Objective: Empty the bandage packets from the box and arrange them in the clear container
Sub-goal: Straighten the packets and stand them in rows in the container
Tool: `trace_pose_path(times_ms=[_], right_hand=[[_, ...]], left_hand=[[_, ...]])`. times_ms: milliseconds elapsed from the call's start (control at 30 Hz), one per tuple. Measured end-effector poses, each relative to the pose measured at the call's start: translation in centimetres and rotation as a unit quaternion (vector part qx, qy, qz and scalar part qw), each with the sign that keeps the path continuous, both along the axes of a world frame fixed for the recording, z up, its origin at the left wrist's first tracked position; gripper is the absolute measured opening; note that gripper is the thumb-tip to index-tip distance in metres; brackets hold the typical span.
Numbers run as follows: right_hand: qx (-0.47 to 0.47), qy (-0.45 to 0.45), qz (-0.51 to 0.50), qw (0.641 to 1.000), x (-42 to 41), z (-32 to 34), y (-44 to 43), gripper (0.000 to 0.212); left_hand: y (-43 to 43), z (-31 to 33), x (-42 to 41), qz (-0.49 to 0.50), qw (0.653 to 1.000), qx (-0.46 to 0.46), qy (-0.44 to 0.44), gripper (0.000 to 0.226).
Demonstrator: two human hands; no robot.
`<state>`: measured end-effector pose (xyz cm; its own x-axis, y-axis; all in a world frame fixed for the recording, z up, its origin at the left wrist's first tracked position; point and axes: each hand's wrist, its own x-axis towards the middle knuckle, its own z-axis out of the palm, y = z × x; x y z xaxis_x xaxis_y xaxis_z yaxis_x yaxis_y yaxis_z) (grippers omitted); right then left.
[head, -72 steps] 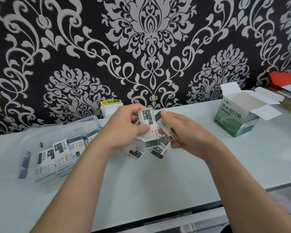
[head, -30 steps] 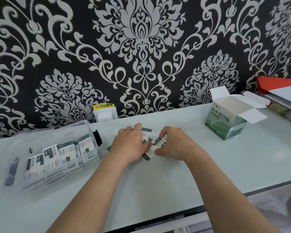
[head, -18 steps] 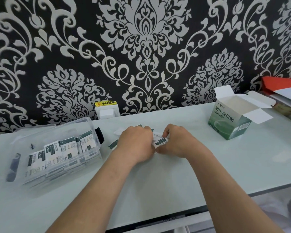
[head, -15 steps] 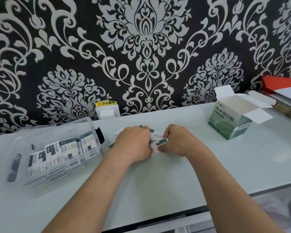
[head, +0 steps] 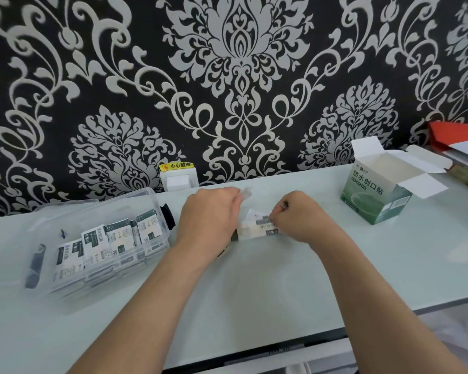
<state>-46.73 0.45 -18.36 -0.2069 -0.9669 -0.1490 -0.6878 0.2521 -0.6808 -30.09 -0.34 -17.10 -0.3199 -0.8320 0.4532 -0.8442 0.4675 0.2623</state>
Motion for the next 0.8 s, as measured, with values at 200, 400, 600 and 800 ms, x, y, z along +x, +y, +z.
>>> trace_pose_path(times_ms=[200,400,600,800], right_hand=[[-0.101,-0.326,-0.086,0.936,1.0,2.4,1.9,0.012],[-0.138,-0.438,-0.090,0.884,4.1,2.4,2.0,0.015],[-0.125,-0.469,-0.103,0.868,4.2,2.5,1.8,0.016],[-0.008,-0.584,-0.158,0.796,3.6,2.0,1.4,0.031]], left_hand=[[0.2,0.2,0.1,0.046,0.992,0.007,0.118,0.029],[0.4,0.3,-1.3,0.000,0.936,0.211,0.281,0.036],[0.9,0.8,-1.2,-0.053,0.930,0.238,0.276,0.023],[0.9,0.5,-0.5,-0.032,0.970,0.060,0.235,0.030]])
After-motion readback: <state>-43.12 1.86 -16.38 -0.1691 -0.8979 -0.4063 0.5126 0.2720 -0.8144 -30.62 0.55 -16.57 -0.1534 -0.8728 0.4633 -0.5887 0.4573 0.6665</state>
